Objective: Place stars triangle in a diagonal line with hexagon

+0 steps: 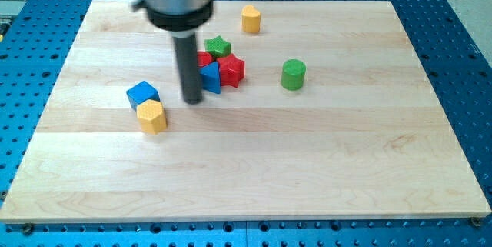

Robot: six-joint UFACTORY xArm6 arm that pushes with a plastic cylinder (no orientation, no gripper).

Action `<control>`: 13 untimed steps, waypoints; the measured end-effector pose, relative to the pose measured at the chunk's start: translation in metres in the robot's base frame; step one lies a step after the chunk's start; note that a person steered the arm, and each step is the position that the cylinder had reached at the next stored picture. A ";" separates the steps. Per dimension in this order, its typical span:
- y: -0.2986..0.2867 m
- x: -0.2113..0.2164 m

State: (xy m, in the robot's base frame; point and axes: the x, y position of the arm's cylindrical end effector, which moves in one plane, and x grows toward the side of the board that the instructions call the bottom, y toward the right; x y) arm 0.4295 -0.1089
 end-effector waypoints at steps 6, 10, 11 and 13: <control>0.104 -0.092; -0.013 -0.127; -0.011 -0.145; -0.083 -0.092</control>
State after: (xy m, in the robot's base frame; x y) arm 0.3375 -0.1915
